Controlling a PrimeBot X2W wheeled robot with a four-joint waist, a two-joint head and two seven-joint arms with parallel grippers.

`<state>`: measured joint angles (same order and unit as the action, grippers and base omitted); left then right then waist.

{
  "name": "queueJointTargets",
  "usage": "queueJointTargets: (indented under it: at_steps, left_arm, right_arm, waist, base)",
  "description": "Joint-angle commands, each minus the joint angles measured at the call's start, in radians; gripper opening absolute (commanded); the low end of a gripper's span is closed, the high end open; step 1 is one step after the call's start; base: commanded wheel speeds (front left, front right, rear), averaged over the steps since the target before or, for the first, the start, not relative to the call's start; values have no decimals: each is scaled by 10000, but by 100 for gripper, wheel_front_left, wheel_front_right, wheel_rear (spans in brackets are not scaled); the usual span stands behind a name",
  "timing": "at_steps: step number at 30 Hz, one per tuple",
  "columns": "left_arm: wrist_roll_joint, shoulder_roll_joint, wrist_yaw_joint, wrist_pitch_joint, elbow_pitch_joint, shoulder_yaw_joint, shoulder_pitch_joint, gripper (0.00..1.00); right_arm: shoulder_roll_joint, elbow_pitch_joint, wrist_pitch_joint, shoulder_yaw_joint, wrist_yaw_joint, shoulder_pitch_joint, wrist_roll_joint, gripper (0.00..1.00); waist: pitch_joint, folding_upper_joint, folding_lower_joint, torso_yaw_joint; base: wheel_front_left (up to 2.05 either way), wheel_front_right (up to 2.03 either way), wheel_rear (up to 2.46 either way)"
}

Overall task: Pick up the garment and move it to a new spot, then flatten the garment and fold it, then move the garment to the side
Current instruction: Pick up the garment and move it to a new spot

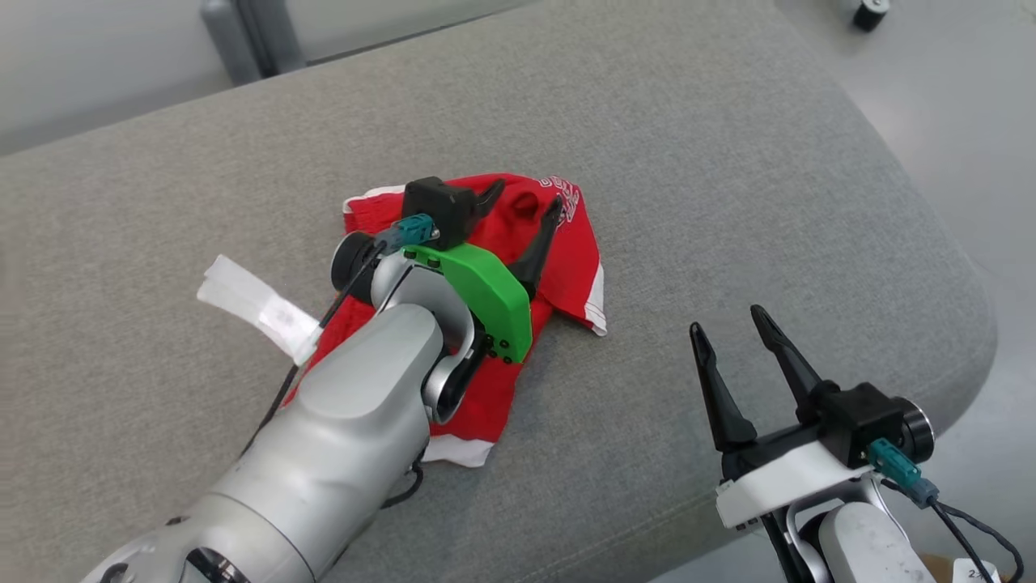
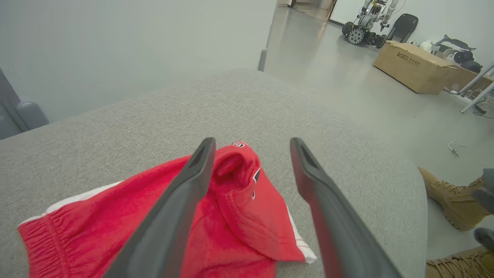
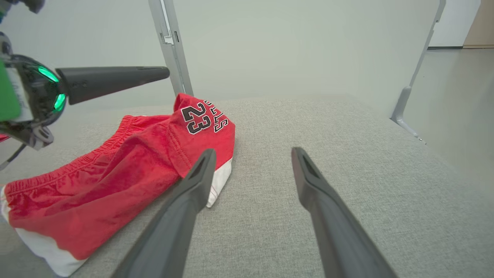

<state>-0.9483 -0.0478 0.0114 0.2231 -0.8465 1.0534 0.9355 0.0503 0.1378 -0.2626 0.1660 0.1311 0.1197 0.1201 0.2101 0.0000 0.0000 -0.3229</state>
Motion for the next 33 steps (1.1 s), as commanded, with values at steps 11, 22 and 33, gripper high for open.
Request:
queueJointTargets:
  at_steps: [11, 22, 33]
  left_arm:
    - [382, -1912, -651, 417, 2827, -2014, -3006, 100]
    - [2615, -2749, -558, 424, 4009, -4030, -6045, 100]
    - [4493, -2211, 204, 426, 4225, -7670, -8693, 100]
  right_arm:
    - [195, -925, -35, -1034, -10, -1156, -1184, 100]
    - [516, -871, -35, -1559, -10, -1768, -1539, 100]
    - [359, -587, -35, -2239, -10, -2233, -1483, 100]
  waist:
    - [-1786, 0, 0, 2401]
    - [-2160, 0, 0, 3778]
    - [-2505, 0, 0, 4195]
  base:
    - [0, 0, 0]
    - [0, 0, 0]
    - [0, 0, 0]
